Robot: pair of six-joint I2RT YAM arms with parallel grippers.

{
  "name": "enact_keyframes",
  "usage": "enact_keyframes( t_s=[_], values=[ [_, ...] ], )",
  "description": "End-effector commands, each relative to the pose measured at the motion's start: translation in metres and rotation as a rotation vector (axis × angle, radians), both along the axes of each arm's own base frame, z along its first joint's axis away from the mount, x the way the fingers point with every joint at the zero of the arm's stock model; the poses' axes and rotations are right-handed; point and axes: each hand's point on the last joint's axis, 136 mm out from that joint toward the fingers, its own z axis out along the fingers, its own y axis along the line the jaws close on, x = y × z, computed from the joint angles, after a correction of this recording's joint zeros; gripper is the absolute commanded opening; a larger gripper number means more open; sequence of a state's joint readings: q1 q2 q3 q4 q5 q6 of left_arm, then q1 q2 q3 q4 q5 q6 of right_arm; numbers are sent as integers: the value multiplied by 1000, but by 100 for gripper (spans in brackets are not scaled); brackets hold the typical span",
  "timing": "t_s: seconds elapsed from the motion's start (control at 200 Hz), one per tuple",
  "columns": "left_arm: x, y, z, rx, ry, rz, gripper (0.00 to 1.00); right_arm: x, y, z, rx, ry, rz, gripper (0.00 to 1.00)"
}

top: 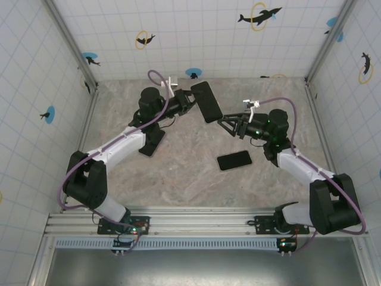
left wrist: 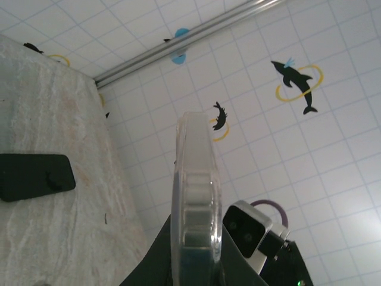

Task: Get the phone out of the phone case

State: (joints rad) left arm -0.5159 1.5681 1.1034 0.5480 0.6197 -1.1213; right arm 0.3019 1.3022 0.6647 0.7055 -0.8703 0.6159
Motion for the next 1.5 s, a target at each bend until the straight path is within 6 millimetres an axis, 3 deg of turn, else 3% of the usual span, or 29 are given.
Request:
enact_keyframes(
  t_s=[0.0,0.16,0.505,0.736,1.056,1.496],
  values=[
    [-7,1,30,6,-153,-32,1,-2,1,18,1,-55,44,58],
    [-8,3,30,5,-169,-23,1,-5,4,23,36,-52,80,55],
    [-15,3,37,15,-250,-65,2,-6,6,15,54,0,130,45],
    [-23,1,44,-36,-265,-135,0,-13,5,14,75,-7,158,32],
    [-37,-4,51,-53,-301,-240,1,-21,8,14,65,-46,213,24],
    [-41,-1,57,-71,-309,-266,1,-33,11,9,45,-50,274,26]
  ],
)
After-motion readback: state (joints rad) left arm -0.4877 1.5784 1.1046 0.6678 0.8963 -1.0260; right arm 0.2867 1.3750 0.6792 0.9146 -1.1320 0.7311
